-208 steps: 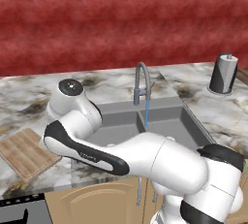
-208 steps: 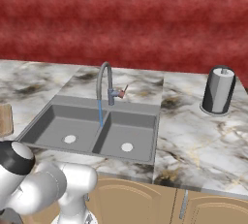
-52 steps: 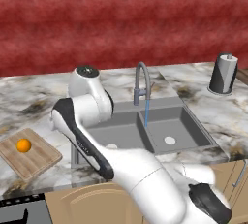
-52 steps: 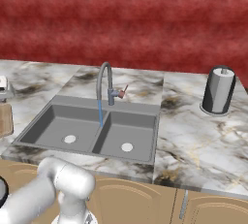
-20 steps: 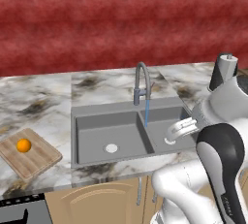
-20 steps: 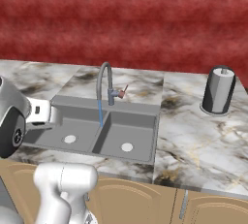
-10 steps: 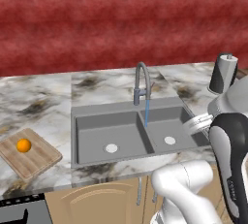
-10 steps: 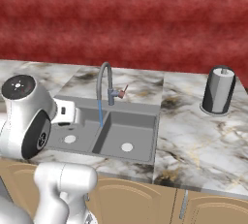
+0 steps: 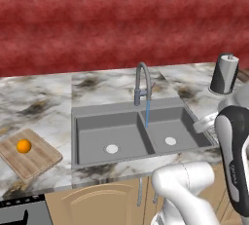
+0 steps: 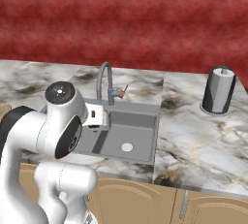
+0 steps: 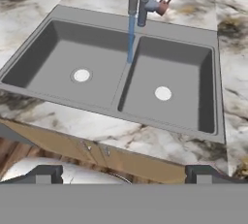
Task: Pick the orange from the sink and place it on the cutting board to airdry. Then turn off the sink faucet.
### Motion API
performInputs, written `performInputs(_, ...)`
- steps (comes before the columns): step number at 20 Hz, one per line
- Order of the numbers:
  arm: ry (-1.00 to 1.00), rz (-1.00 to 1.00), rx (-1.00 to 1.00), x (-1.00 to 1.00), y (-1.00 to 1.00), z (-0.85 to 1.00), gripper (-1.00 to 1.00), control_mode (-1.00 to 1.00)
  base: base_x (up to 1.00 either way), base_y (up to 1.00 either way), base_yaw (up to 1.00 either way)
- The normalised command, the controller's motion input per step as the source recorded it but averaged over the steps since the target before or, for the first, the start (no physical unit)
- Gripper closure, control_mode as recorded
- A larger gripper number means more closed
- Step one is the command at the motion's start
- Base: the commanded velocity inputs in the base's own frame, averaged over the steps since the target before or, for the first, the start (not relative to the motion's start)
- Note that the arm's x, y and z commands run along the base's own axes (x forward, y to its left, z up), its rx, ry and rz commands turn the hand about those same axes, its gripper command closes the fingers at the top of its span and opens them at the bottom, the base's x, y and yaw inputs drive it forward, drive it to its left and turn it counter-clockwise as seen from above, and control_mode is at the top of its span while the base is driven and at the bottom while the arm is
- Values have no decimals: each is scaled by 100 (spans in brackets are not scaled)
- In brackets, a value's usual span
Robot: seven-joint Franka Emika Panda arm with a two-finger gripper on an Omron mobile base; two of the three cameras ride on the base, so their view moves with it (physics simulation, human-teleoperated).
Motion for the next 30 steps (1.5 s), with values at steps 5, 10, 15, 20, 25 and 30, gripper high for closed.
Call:
performInputs(5, 0, 3, 2, 49, -42, -41, -100, -100, 0, 0, 0)
performInputs(10, -6, 5, 1, 50, -31, -11, -100, -100, 0, 0, 0)
performInputs(15, -11, 6, 2, 40, -25, 0, -100, -100, 0, 0, 0)
performInputs(20, -16, 12, 3, 24, -12, -2, -100, -100, 0, 0, 0)
performInputs(25, -25, 14, 0, 28, -2, -9, -100, -100, 0, 0, 0)
performInputs(30, -27, 17, 1, 38, -1, 0, -100, -100, 0, 0, 0)
